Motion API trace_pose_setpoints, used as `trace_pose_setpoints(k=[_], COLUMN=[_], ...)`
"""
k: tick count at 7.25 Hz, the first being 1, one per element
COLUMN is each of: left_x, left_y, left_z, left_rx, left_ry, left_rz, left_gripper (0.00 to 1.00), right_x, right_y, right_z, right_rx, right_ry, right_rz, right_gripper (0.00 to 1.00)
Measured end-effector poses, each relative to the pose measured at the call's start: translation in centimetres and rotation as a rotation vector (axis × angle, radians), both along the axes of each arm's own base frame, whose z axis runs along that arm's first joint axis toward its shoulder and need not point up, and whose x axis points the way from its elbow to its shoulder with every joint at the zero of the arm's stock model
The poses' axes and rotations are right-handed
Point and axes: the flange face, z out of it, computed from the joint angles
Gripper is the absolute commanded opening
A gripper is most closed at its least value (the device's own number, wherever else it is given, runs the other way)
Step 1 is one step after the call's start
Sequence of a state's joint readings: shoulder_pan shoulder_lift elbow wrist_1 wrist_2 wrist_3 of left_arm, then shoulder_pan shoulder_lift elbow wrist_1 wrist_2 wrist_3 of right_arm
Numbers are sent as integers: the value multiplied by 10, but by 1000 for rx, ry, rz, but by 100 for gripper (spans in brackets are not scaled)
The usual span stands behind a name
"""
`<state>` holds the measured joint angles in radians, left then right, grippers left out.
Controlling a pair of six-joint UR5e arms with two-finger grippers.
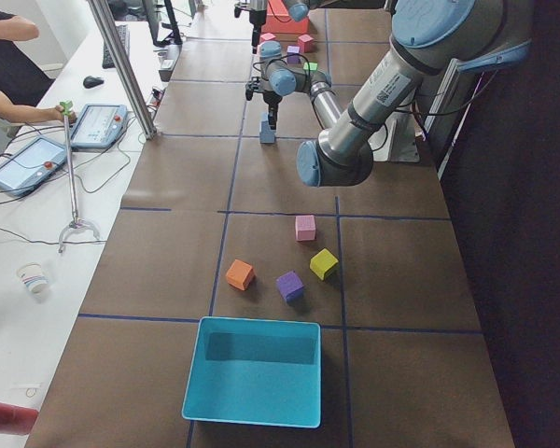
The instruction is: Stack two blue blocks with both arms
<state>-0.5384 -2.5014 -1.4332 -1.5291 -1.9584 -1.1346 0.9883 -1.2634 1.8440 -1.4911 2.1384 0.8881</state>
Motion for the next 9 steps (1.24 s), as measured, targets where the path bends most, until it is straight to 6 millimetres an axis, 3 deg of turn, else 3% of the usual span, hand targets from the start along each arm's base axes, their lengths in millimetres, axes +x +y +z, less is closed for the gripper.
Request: trace_pose_setpoints(k=[9], left_x=[4], left_y=[2], left_z=[-1], left_rx=[56], left_ry=[13], left_rz=[47], left_gripper=[26], right_x=[0], right_y=[1], right_z=[7], right_rx=[-12], right_ry=[7], right_rz=[2], right_gripper=[100])
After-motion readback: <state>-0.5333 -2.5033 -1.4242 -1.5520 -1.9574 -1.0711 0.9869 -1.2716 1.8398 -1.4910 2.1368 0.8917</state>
